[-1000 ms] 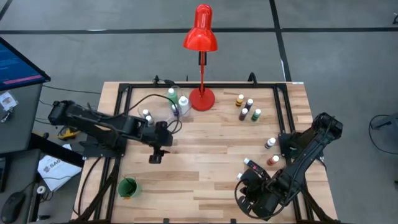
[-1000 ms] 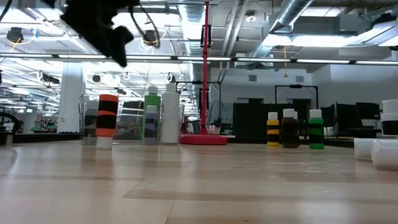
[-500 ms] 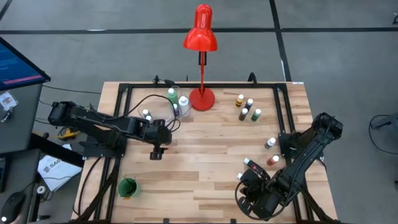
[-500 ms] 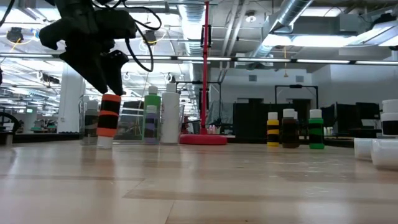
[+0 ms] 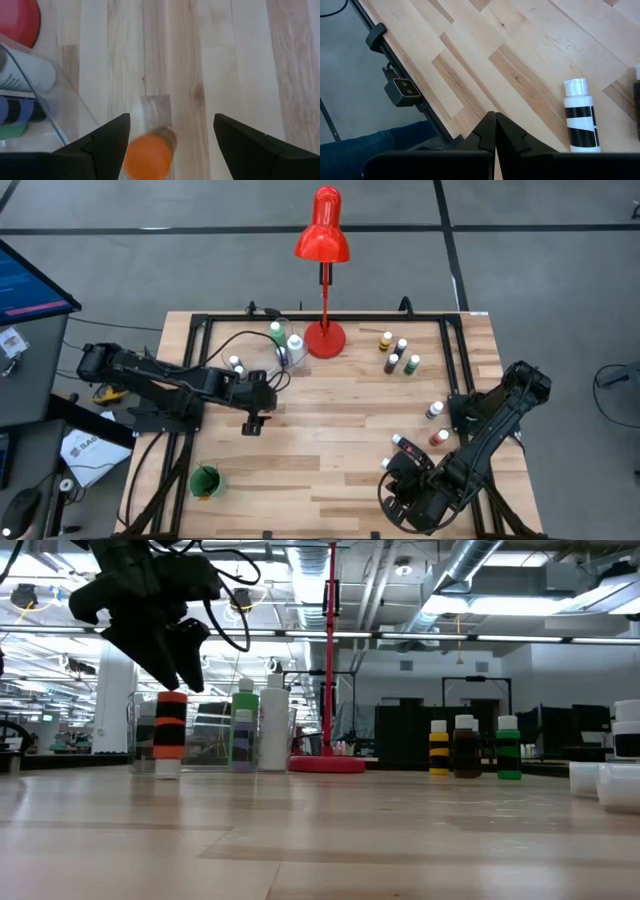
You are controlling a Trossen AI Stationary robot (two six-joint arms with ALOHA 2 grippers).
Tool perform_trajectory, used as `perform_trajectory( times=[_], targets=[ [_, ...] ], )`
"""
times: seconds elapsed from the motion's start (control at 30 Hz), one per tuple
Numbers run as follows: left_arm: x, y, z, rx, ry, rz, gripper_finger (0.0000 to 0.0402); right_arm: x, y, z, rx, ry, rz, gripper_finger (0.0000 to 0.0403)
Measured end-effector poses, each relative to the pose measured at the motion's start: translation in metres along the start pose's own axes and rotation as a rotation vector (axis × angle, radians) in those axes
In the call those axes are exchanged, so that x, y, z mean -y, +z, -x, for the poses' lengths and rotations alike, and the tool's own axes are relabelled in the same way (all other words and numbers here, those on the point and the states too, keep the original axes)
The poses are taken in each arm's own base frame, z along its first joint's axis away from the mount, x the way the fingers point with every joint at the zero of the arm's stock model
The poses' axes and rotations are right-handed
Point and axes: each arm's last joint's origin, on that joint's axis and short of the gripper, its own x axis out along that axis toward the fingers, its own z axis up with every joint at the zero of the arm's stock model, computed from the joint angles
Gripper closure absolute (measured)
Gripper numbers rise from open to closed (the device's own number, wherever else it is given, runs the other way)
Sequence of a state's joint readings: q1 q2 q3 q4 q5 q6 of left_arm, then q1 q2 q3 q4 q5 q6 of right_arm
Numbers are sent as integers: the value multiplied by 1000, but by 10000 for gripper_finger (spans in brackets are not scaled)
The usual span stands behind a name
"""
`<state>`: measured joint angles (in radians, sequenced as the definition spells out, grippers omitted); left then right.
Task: Pick & Place Paint Supplies
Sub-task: Put the orange paint bottle into the transparent bin
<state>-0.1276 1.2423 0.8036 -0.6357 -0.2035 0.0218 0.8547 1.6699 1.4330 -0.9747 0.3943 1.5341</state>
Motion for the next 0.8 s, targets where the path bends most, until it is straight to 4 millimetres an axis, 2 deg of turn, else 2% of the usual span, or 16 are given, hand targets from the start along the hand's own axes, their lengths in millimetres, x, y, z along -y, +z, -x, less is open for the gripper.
perform_trajectory(
  times=[0.53, 0.7, 0.8],
  targets=[
    [-20, -3, -4, -35, 11, 17, 121, -2, 0, 0, 1, 15, -7, 403],
    [-19, -4, -7, -40, -11, -14, 121, -2, 0, 0, 1, 18, -9, 403],
    [-17, -13, -13, -72, -26, -11, 121, -2, 0, 0, 1, 18, -9, 403]
  ],
)
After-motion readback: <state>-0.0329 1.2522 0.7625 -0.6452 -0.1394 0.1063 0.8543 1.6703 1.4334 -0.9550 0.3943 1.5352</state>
